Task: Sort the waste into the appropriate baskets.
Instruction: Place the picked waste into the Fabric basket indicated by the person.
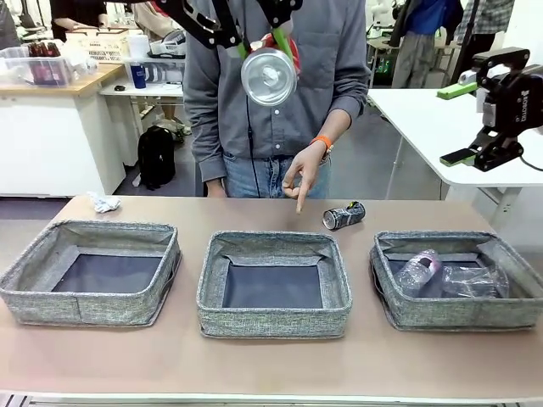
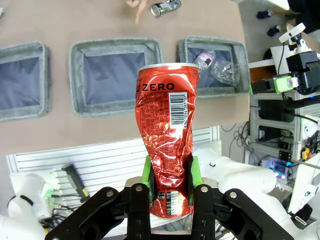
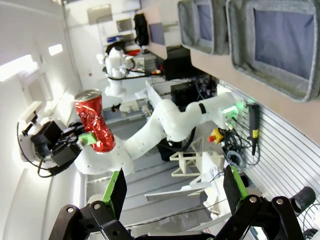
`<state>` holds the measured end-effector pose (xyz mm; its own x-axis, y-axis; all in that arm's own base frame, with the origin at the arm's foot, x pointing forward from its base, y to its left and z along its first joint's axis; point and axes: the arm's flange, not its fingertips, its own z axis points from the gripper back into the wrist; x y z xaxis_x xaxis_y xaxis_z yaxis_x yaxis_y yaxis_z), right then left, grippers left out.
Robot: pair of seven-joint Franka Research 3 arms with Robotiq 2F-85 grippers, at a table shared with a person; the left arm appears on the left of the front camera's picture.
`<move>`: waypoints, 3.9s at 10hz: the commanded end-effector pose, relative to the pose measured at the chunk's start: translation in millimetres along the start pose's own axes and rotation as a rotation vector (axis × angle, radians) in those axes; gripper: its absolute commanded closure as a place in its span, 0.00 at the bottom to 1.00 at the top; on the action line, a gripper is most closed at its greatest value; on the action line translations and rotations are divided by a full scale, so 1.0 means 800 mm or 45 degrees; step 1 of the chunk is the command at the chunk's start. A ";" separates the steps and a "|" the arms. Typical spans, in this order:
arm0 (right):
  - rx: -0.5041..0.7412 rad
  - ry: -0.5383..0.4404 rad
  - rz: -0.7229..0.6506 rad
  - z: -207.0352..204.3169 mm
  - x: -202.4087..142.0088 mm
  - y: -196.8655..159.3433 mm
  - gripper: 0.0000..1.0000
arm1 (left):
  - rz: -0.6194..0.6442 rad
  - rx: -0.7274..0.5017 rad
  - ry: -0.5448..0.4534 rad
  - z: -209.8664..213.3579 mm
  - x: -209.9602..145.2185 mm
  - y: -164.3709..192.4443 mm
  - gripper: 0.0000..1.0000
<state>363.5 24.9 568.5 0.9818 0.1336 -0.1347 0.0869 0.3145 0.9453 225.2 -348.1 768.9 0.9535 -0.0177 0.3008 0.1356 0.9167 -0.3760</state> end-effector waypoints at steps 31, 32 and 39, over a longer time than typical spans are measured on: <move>0.013 -0.004 0.003 0.003 0.003 0.005 0.00 | 0.151 0.362 -0.037 -0.377 -0.001 0.142 0.00; 0.013 -0.004 0.003 0.003 0.003 0.005 0.00 | 0.155 0.343 0.011 -0.377 -0.001 0.143 0.00; 0.013 -0.004 0.003 0.003 0.003 0.005 0.00 | 0.152 -0.125 0.062 -0.158 0.004 0.229 0.00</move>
<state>364.1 24.3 568.1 0.9818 0.1326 -0.1360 0.0885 0.3138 0.9454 297.5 -275.4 582.4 0.9699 0.0752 0.2316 0.0334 0.9009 -0.4327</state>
